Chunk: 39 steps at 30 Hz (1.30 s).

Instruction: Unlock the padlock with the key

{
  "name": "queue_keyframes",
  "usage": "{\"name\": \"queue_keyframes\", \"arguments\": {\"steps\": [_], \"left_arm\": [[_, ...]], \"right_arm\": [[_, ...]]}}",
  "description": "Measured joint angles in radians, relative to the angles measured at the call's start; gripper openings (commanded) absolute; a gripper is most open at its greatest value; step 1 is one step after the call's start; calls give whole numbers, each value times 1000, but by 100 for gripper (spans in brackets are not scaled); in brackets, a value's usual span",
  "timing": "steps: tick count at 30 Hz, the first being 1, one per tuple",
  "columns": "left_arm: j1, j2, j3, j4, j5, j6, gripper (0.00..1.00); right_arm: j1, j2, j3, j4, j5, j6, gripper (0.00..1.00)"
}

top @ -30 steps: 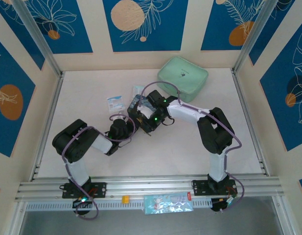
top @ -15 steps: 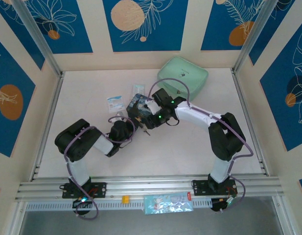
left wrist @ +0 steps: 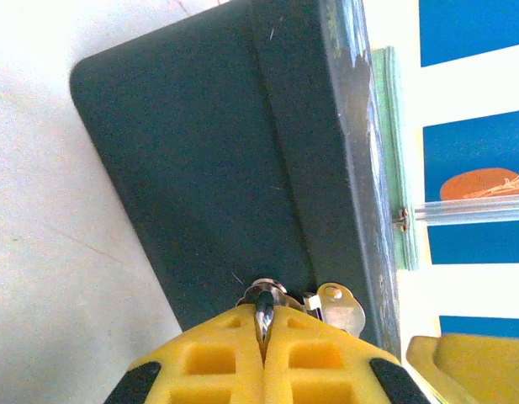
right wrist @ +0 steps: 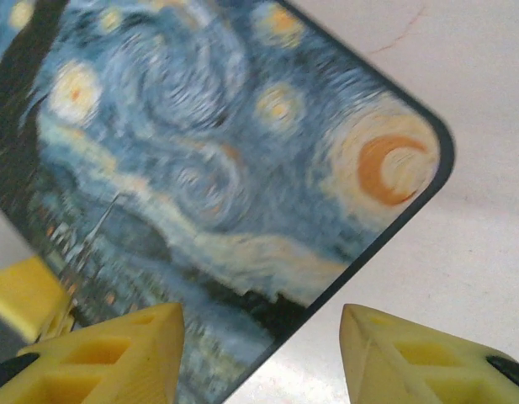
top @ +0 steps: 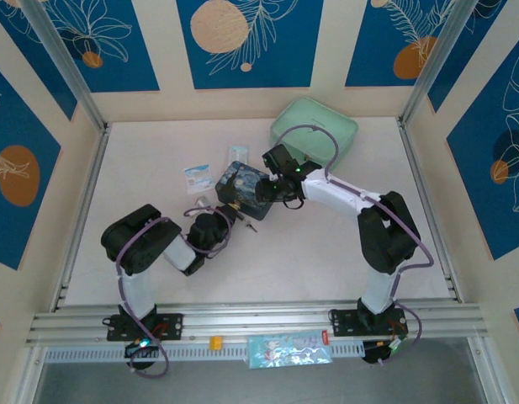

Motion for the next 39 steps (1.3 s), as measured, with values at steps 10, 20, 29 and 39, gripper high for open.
{"name": "queue_keyframes", "arguments": {"steps": [10, 20, 29, 39], "left_arm": [[0, 16, -10, 39, -23, -19, 0], [-4, 21, -26, 68, -85, -51, 0], [-6, 21, -29, 70, -112, -71, 0], [-6, 8, -41, 64, -121, -72, 0]], "right_arm": [[-7, 37, 0, 21, 2, 115, 51], [-8, 27, -40, 83, -6, 164, 51], [-8, 27, -40, 88, -6, 174, 51], [-8, 27, -40, 92, -5, 174, 51]]}}
